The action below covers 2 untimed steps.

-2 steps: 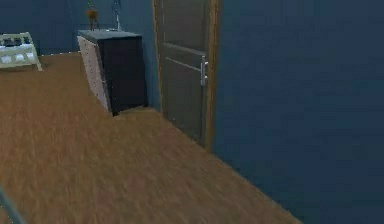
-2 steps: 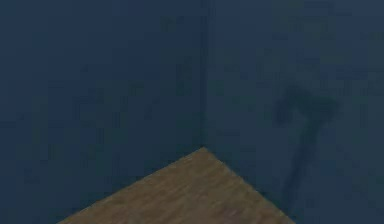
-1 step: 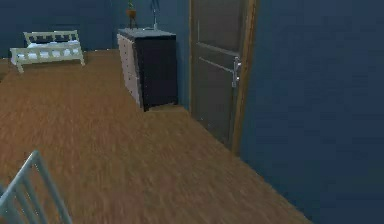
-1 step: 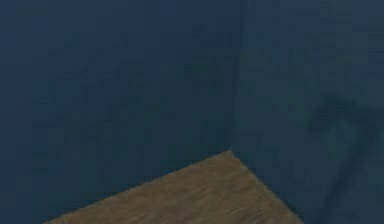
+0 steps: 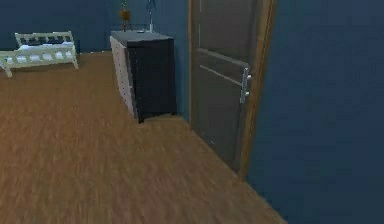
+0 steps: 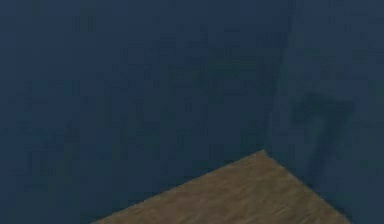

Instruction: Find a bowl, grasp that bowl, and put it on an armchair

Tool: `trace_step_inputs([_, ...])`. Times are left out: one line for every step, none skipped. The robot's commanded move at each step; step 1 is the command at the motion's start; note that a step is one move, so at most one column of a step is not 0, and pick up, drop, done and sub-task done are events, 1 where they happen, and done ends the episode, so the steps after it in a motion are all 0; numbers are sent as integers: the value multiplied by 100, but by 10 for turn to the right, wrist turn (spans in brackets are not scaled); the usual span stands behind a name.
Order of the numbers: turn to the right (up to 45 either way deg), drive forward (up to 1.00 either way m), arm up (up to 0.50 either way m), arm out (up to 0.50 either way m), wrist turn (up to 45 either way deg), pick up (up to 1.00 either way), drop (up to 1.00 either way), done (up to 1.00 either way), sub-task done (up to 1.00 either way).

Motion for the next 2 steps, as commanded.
trace_step_inputs([300,0,0,0,0,0,0,0,0])
trace_step_inputs([0,35,0,0,0,0,0,0,0])
